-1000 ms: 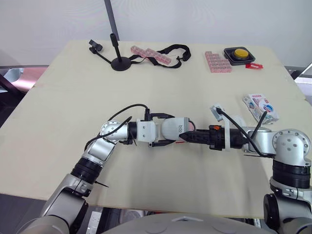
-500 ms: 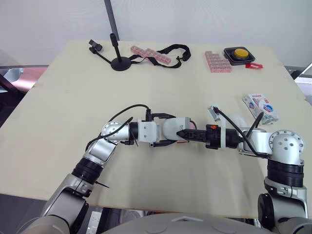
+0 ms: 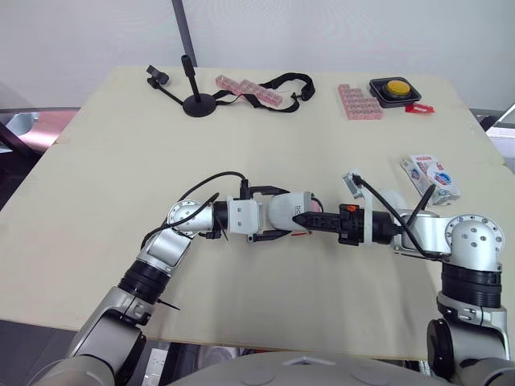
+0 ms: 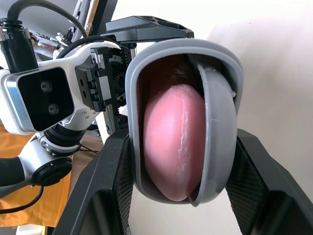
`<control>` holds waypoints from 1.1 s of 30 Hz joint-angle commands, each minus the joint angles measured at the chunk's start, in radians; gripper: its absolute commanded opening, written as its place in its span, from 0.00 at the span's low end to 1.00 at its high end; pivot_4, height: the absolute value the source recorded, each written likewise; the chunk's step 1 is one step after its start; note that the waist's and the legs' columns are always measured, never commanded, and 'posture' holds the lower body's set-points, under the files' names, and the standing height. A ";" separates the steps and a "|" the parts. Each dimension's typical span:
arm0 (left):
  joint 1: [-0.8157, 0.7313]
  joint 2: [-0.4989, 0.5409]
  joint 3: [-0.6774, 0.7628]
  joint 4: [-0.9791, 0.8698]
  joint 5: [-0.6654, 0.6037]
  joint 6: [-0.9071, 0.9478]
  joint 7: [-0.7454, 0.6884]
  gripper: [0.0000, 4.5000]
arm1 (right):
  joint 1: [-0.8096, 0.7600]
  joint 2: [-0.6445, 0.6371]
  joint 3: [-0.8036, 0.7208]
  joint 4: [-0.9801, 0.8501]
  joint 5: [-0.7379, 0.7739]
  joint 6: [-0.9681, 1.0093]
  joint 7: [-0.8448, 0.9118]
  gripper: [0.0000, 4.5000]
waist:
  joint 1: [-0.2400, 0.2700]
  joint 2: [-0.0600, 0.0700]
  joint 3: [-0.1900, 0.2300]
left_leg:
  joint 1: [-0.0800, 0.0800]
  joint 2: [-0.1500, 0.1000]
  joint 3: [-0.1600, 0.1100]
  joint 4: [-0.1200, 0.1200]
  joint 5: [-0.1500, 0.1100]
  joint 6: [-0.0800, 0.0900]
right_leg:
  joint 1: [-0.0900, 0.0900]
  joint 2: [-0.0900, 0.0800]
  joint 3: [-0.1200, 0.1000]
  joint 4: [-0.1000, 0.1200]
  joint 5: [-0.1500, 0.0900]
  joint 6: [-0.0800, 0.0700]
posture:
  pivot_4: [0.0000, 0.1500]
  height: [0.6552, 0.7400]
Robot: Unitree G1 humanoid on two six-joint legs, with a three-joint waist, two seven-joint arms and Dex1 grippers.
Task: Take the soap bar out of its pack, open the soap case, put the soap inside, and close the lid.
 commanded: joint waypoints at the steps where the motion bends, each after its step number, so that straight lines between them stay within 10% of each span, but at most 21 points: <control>1: -0.016 -0.009 0.004 -0.037 -0.020 0.001 0.003 0.77 | -0.001 -0.018 0.016 -0.025 0.047 -0.020 -0.005 0.45 | 0.000 0.000 0.000 | 0.000 0.000 0.000 0.000 0.000 0.000 | 0.000 0.000 0.000 0.000 0.000 0.000 | 1.00 1.00; 7: -0.008 -0.006 0.005 -0.048 -0.052 0.065 -0.020 0.77 | 0.015 -0.040 0.043 -0.037 0.073 -0.050 -0.006 0.45 | 0.000 0.000 0.000 | 0.000 0.000 0.000 0.000 0.000 0.000 | 0.000 0.000 0.000 0.000 0.000 0.000 | 1.00 1.00; 9: -0.006 -0.005 0.009 -0.057 -0.066 0.082 -0.029 1.00 | 0.017 -0.050 0.053 -0.043 0.071 -0.060 -0.004 0.45 | 0.000 0.000 0.000 | 0.000 0.000 0.000 0.000 0.000 0.000 | 0.000 0.000 0.000 0.000 0.000 0.000 | 1.00 1.00; 19: -0.003 0.025 0.019 -0.131 -0.201 0.309 -0.134 1.00 | 0.007 -0.122 0.111 -0.067 0.061 -0.093 0.043 0.45 | 0.000 0.000 0.000 | 0.000 0.000 0.000 0.000 0.000 0.000 | 0.000 0.000 0.000 -0.001 0.000 0.000 | 1.00 1.00; 26: -0.041 0.169 0.049 -0.263 -0.437 0.926 -0.205 1.00 | -0.094 -0.410 0.316 -0.221 -0.220 -0.199 0.304 0.45 | -0.002 0.003 0.002 | 0.000 0.000 0.000 -0.001 0.000 0.000 | -0.001 0.003 0.000 -0.002 0.000 0.000 | 1.00 1.00; 33: -0.184 0.099 0.081 -0.263 -0.495 1.107 -0.124 1.00 | -0.248 -0.688 0.689 -0.348 -0.649 -0.465 0.609 0.45 | 0.004 0.004 0.003 | -0.002 0.000 0.000 -0.001 0.000 -0.001 | 0.001 0.003 0.001 -0.003 0.000 0.000 | 1.00 1.00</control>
